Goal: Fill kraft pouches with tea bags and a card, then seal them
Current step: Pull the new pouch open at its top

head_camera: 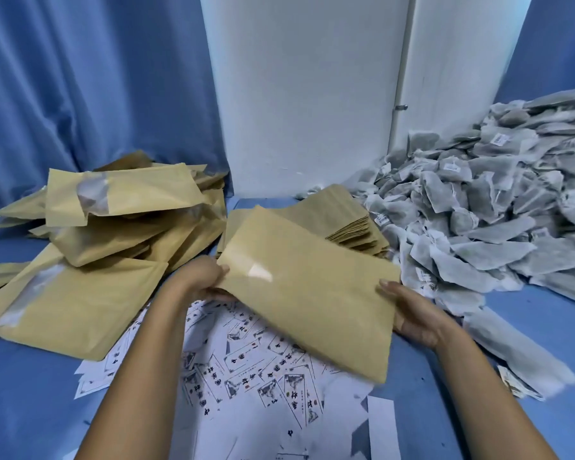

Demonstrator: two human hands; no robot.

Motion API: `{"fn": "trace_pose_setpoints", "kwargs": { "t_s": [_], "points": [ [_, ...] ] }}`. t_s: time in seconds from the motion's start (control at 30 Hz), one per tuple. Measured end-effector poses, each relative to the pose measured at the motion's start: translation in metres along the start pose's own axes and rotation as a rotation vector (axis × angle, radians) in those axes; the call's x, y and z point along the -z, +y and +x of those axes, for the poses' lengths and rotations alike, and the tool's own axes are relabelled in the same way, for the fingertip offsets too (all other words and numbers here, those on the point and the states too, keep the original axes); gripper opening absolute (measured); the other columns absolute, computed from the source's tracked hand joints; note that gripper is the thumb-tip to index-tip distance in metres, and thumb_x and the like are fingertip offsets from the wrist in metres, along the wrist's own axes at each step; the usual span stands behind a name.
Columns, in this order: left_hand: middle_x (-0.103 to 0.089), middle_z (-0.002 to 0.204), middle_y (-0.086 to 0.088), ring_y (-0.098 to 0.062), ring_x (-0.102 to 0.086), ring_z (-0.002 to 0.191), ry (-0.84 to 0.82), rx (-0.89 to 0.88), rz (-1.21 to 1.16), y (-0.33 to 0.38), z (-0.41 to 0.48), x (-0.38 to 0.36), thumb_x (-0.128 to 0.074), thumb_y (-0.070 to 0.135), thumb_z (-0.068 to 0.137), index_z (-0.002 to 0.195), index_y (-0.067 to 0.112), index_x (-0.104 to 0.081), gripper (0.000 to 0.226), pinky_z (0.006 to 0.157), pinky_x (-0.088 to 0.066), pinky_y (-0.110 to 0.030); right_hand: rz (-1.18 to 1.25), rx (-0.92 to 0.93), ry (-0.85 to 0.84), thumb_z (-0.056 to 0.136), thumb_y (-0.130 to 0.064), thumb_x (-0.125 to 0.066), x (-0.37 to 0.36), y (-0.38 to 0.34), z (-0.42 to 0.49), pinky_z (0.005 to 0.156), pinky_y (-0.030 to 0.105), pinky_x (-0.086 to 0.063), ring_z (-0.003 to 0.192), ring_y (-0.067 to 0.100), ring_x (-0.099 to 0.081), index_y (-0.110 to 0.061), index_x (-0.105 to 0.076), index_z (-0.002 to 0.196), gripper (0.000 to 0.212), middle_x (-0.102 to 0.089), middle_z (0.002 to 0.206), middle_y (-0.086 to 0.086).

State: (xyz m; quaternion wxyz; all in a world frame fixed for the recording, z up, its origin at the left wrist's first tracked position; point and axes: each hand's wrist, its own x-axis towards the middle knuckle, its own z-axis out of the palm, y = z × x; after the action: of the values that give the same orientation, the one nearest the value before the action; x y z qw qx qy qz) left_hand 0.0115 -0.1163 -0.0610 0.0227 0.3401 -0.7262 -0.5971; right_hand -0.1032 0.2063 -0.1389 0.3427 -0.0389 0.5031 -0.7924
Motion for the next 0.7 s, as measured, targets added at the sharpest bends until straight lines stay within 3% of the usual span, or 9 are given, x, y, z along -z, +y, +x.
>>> {"fn": "trace_pose_setpoints", "kwargs": {
  "t_s": [0.07, 0.17, 0.23, 0.3, 0.37, 0.43, 0.53, 0.6, 0.7],
  "points": [
    [-0.054, 0.09, -0.015, -0.026, -0.059, 0.077, -0.082, 0.039, -0.137, -0.001, 0.001, 0.007, -0.041, 0.007, 0.101, 0.117, -0.003, -0.043, 0.019, 0.079, -0.052, -0.047, -0.085, 0.001, 0.01, 0.089, -0.005, -0.053, -0.001, 0.001, -0.001, 0.061, 0.03, -0.058, 0.078, 0.021, -0.072, -0.002, -0.058, 0.111, 0.023, -0.073, 0.094, 0.013],
    [-0.059, 0.094, -0.017, -0.026, -0.064, 0.075, -0.07, 0.111, 0.172, -0.005, 0.001, 0.02, -0.054, 0.014, 0.096, 0.11, -0.003, -0.047, 0.023, 0.066, -0.059, -0.04, -0.121, 0.046, 0.039, 0.091, 0.004, -0.049, -0.003, 0.001, -0.001, 0.058, 0.03, -0.057, 0.076, 0.022, -0.072, -0.001, -0.057, 0.109, 0.02, -0.074, 0.089, 0.013],
    [-0.057, 0.11, -0.019, -0.031, -0.061, 0.094, 0.063, 0.141, 0.633, -0.003, 0.002, 0.019, -0.06, 0.02, 0.093, 0.118, 0.001, -0.048, 0.033, 0.079, -0.055, -0.042, -0.126, 0.038, 0.011, 0.092, 0.007, -0.047, -0.007, 0.002, -0.003, 0.058, 0.03, -0.057, 0.075, 0.023, -0.072, 0.0, -0.057, 0.108, 0.02, -0.073, 0.089, 0.015],
    [-0.049, 0.131, -0.016, -0.031, -0.052, 0.116, 0.32, 0.058, 1.011, -0.001, 0.0, 0.002, -0.053, 0.02, 0.095, 0.137, 0.013, -0.04, 0.045, 0.092, -0.047, -0.042, -0.166, 0.018, -0.006, 0.092, 0.007, -0.046, -0.013, 0.006, -0.003, 0.057, 0.029, -0.057, 0.073, 0.023, -0.072, -0.001, -0.058, 0.108, 0.021, -0.073, 0.087, 0.014],
    [-0.051, 0.129, -0.011, -0.027, -0.05, 0.118, 0.57, -0.132, 1.039, 0.002, -0.01, -0.028, -0.05, 0.021, 0.095, 0.129, 0.014, -0.047, 0.036, 0.088, -0.045, -0.037, -0.196, 0.004, -0.007, 0.093, 0.006, -0.045, -0.019, 0.009, -0.002, 0.056, 0.028, -0.057, 0.071, 0.022, -0.071, -0.002, -0.059, 0.105, 0.02, -0.073, 0.085, 0.013],
    [-0.061, 0.1, -0.005, -0.023, -0.059, 0.093, 0.396, -0.395, 0.919, 0.0, -0.016, -0.069, -0.056, 0.037, 0.091, 0.095, 0.017, -0.055, 0.02, 0.072, -0.044, -0.032, -0.199, -0.012, 0.0, 0.094, 0.006, -0.044, -0.023, 0.011, -0.001, 0.054, 0.028, -0.056, 0.069, 0.021, -0.071, 0.0, -0.06, 0.102, 0.019, -0.073, 0.081, 0.013],
    [-0.053, 0.063, -0.003, -0.022, -0.052, 0.059, -0.099, -0.456, 0.58, -0.011, -0.033, -0.136, -0.055, 0.053, 0.087, 0.062, 0.017, -0.041, 0.046, 0.056, -0.039, -0.03, -0.147, -0.019, -0.047, 0.096, 0.004, -0.042, -0.028, 0.015, -0.002, 0.054, 0.029, -0.057, 0.066, 0.023, -0.071, 0.006, -0.061, 0.095, 0.019, -0.072, 0.078, 0.018],
    [-0.055, 0.063, -0.01, -0.03, -0.056, 0.064, -0.158, -0.495, 0.542, -0.017, -0.033, -0.172, -0.05, 0.059, 0.087, 0.059, 0.016, -0.037, 0.053, 0.056, -0.037, -0.032, -0.084, 0.002, -0.063, 0.1, -0.007, -0.039, -0.031, 0.019, -0.001, 0.052, 0.028, -0.057, 0.061, 0.022, -0.07, 0.006, -0.061, 0.093, 0.026, -0.071, 0.074, 0.018],
    [-0.059, 0.07, -0.01, -0.033, -0.056, 0.074, -0.105, -0.466, 0.474, -0.025, -0.025, -0.2, -0.038, 0.076, 0.079, 0.058, 0.017, -0.037, 0.062, 0.059, -0.035, -0.033, 0.04, 0.004, -0.006, 0.103, -0.024, -0.037, -0.024, 0.018, 0.0, 0.056, 0.029, -0.058, 0.066, 0.021, -0.071, 0.001, -0.063, 0.098, 0.037, -0.071, 0.081, 0.016]
  ]
}}
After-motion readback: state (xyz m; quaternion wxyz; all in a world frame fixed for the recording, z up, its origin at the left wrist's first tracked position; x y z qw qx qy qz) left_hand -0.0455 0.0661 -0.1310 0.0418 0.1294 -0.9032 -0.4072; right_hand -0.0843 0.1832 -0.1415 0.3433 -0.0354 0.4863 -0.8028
